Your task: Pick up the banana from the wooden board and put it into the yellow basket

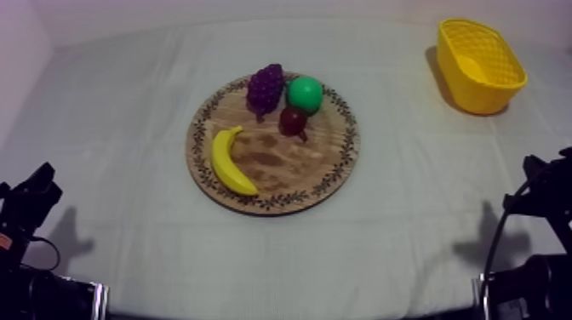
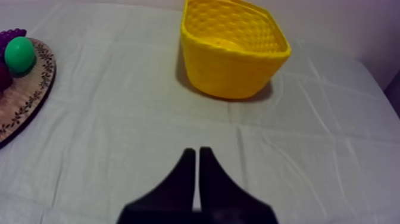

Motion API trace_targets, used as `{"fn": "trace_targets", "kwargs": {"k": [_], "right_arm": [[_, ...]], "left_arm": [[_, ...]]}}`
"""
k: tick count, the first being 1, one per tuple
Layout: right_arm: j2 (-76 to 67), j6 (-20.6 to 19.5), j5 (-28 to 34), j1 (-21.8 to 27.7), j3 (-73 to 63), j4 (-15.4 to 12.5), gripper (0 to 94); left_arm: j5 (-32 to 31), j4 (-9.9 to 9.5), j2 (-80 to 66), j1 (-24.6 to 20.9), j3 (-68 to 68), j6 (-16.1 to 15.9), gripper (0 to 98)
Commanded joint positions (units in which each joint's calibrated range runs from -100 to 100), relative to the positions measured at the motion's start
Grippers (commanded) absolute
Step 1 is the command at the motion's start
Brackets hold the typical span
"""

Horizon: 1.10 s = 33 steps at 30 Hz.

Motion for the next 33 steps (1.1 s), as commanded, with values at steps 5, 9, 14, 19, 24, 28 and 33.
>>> {"fn": "trace_targets", "kwargs": {"k": [5, 9, 14, 19, 24, 28, 33], "right_arm": [[-0.03, -0.11, -0.03, 0.01, 0.01, 0.01, 0.2], [-0.03, 0.09, -0.03, 0.01, 0.01, 0.01, 0.2], [-0.03, 0.33, -0.03, 0.01, 0.01, 0.01, 0.2], [-0.03, 0.53, 0.45, -0.08, 0.01, 0.01, 0.4], [0.77, -0.53, 0.05, -1.74, -0.34, 0.48, 1.9], [5.46, -3.12, -1.62, -3.68, -5.12, 1.31, 1.8], [16.88, -5.87, -1.52, -8.0, -17.39, 1.29, 2.0]], "left_arm": [[0.01, -0.01, -0.03, 0.02, 0.03, 0.02, 0.1], [0.01, -0.01, -0.03, 0.02, 0.03, 0.02, 0.1], [0.01, -0.01, -0.03, 0.02, 0.03, 0.02, 0.1], [0.01, -0.01, -0.03, 0.02, 0.03, 0.02, 0.1], [0.01, -0.01, -0.03, 0.02, 0.03, -0.01, 0.1], [0.01, -0.01, -0.03, 0.02, 0.03, 0.01, 0.1], [0.01, -0.01, -0.03, 0.02, 0.03, 0.02, 0.1]]}}
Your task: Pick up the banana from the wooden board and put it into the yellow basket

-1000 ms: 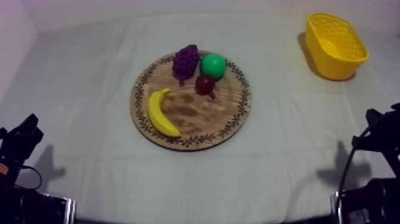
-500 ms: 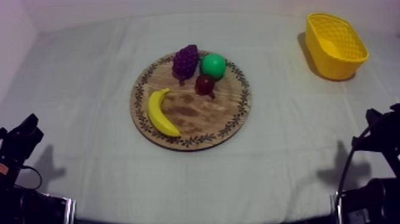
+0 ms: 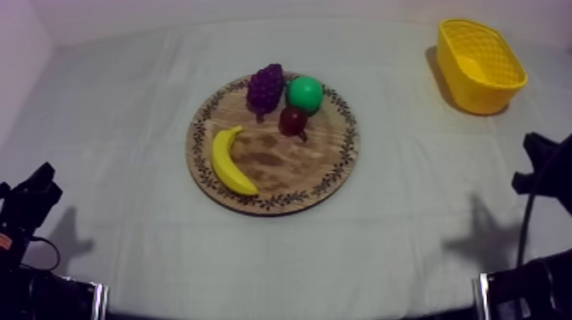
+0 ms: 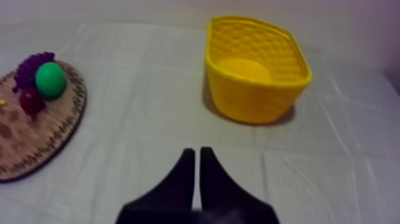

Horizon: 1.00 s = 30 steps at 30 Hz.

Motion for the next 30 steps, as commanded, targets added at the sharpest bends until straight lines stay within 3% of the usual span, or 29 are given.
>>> {"fn": "trace_targets", "kwargs": {"k": [1, 13, 22, 30], "right_arm": [[8.94, -1.95, 0.89, -3.0, -9.66, 0.23, 2.0], [37.3, -15.94, 6.76, -19.13, -38.59, 8.7, 3.4], [50.71, -21.64, 14.17, -30.9, -52.27, 11.47, 5.0], [61.19, -23.89, 15.46, -37.36, -62.05, 11.91, 5.6]], "left_arm": [[0.01, -0.01, -0.03, 0.02, 0.03, 0.02, 0.1], [0.01, -0.01, -0.03, 0.02, 0.03, 0.02, 0.1], [0.01, -0.01, -0.03, 0.02, 0.03, 0.02, 0.1], [0.01, -0.01, -0.03, 0.02, 0.03, 0.01, 0.1]]}}
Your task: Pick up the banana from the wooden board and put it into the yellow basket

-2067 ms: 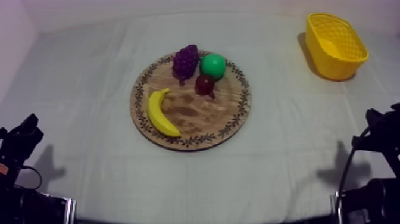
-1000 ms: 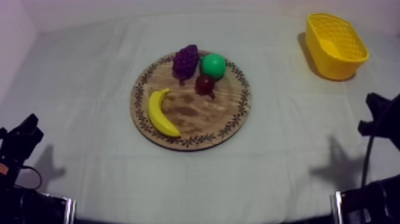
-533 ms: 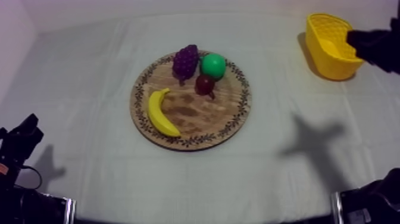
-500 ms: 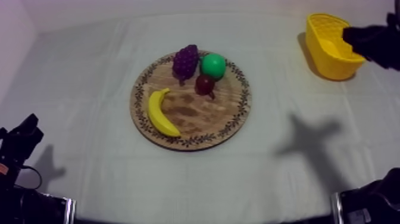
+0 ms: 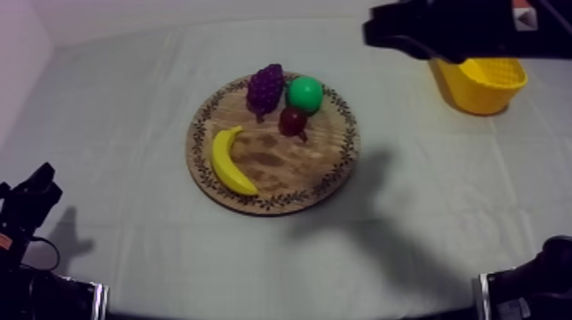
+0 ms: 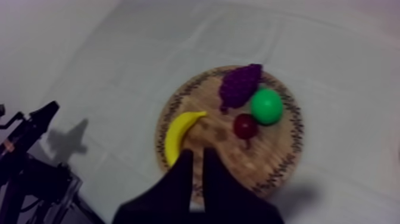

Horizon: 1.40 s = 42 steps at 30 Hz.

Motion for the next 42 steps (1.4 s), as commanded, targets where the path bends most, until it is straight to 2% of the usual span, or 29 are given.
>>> {"fn": "trace_targets", "kwargs": {"k": [1, 8, 14, 21, 23, 25, 27, 31, 35, 42], "right_arm": [[4.02, 0.05, 0.11, -2.26, -3.42, -0.25, 5.7], [14.55, 2.37, 0.26, -3.77, -11.29, -3.29, 6.3], [22.88, 2.81, 0.18, -4.83, -15.05, -4.46, 8.6], [27.61, 0.89, -0.84, -6.42, -15.23, -2.92, 10.2], [28.1, 0.08, -0.65, -6.94, -15.11, -2.09, 16.4], [28.45, 0.03, -0.4, -7.31, -15.08, -1.84, 29.1], [28.66, 0.8, -0.56, -7.2, -15.17, -2.57, 43.3], [28.76, 2.84, -1.75, -6.4, -14.9, -4.74, 58.9], [28.93, 3.09, -2.33, -6.34, -14.33, -5.14, 63.6], [30.99, 3.05, -2.82, -6.31, -13.76, -5.53, 64.5]], "left_arm": [[0.01, -0.01, -0.03, 0.02, 0.03, 0.01, 0.1], [0.01, -0.01, -0.03, 0.02, 0.03, 0.02, 0.1], [0.01, -0.01, -0.03, 0.02, 0.03, 0.0, 0.1], [0.01, -0.01, -0.03, 0.02, 0.03, 0.02, 0.1], [0.01, -0.01, -0.03, 0.02, 0.03, 0.02, 0.1], [0.01, -0.01, -0.03, 0.02, 0.03, 0.02, 0.1], [0.01, -0.01, -0.03, 0.02, 0.03, 0.02, 0.1], [0.01, -0.01, -0.03, 0.02, 0.03, 0.02, 0.1], [0.01, -0.01, -0.03, 0.02, 0.03, 0.02, 0.1], [0.01, -0.01, -0.03, 0.02, 0.03, 0.02, 0.1]]}}
